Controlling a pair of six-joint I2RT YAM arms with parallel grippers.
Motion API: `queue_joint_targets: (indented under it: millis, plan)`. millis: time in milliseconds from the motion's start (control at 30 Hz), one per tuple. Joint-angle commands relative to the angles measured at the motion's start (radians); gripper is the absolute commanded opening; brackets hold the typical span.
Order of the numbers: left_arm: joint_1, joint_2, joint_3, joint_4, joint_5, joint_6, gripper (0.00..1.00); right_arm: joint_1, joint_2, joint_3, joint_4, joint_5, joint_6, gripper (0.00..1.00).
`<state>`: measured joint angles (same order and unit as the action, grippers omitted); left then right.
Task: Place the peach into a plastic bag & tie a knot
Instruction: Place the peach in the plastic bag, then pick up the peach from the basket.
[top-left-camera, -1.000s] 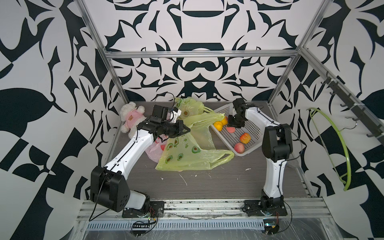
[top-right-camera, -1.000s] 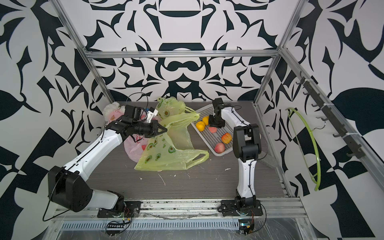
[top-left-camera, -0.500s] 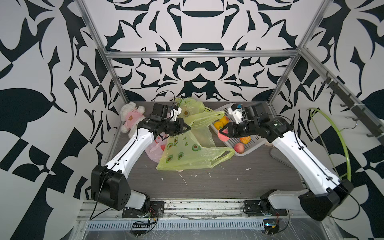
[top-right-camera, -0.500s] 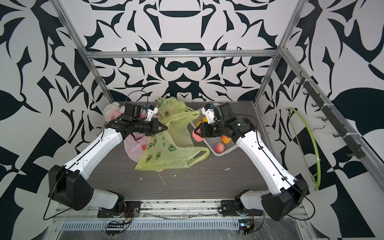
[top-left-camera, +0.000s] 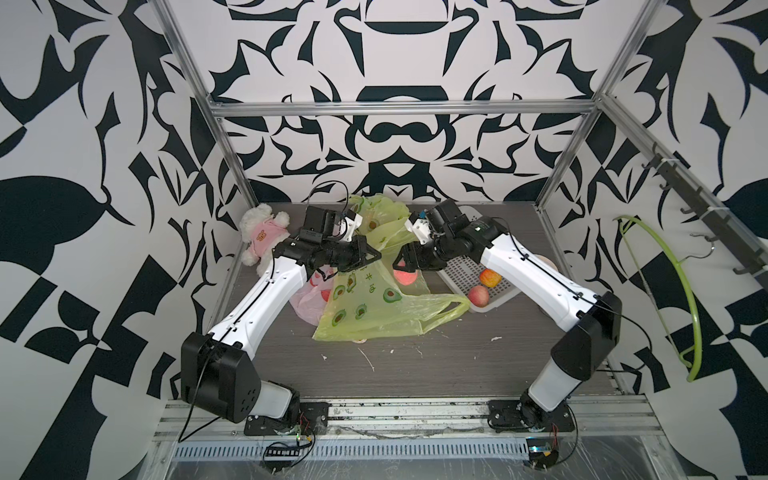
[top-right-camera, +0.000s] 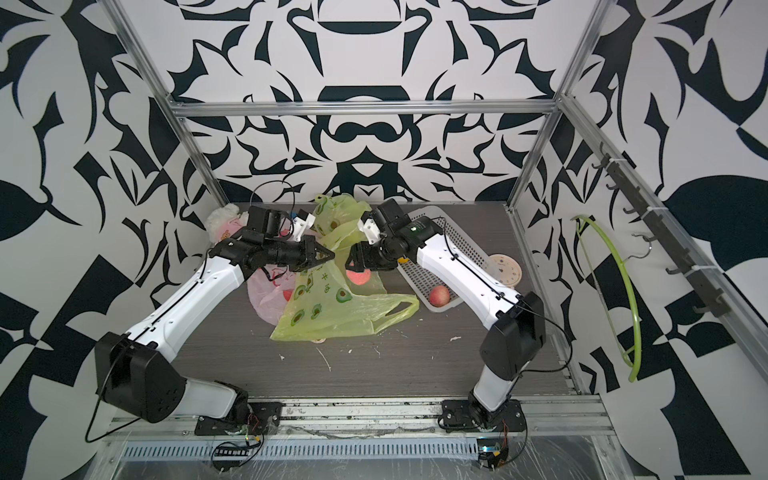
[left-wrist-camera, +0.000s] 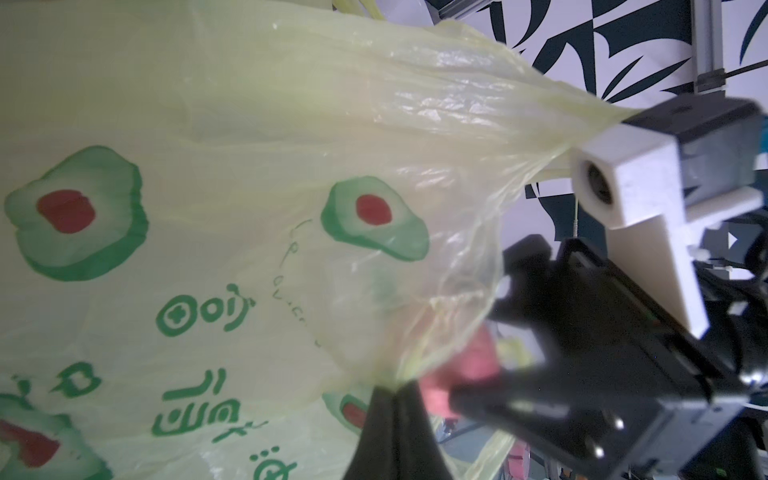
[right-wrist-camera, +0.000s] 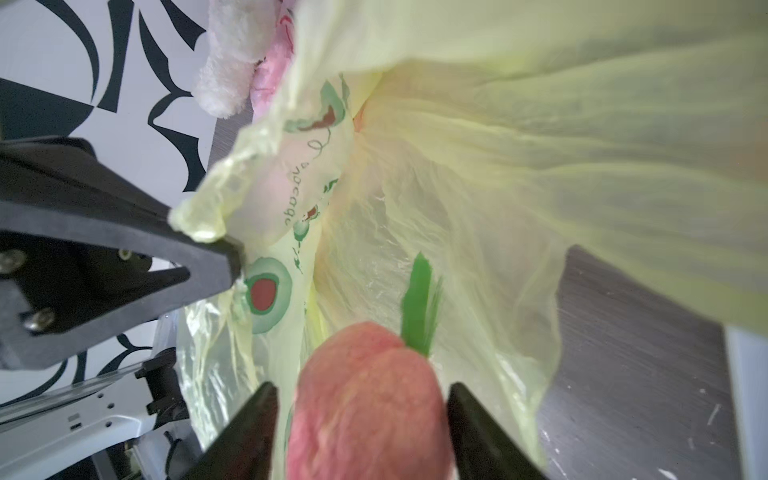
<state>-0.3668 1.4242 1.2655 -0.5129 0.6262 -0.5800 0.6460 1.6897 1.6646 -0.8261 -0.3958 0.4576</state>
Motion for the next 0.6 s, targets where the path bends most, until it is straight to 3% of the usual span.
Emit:
queue_joint_targets:
  millis: [0,133,333,467,567]
  plan:
    - [0.002,-0.012,-0.003,0.021,0.018,-0.004,0.0,-0.008,-0.084,0.052,-0.008,0.033,-0.039,0.91]
    - [0.004,0.008,0.017,0.019,0.021,0.01,0.0,-0.103,-0.215,-0.023,-0.035,0.048,-0.061,0.94]
    - [0.006,0.04,0.029,0.016,0.025,0.028,0.0,-0.423,-0.418,-0.198,-0.024,0.015,-0.106,0.95]
    - [0.006,0.054,0.035,0.018,0.036,0.032,0.0,-0.533,-0.32,-0.191,-0.13,0.212,-0.156,0.91]
    - [0.005,0.053,0.035,0.021,0.043,0.035,0.0,-0.57,-0.251,-0.237,-0.109,0.327,-0.163,0.89]
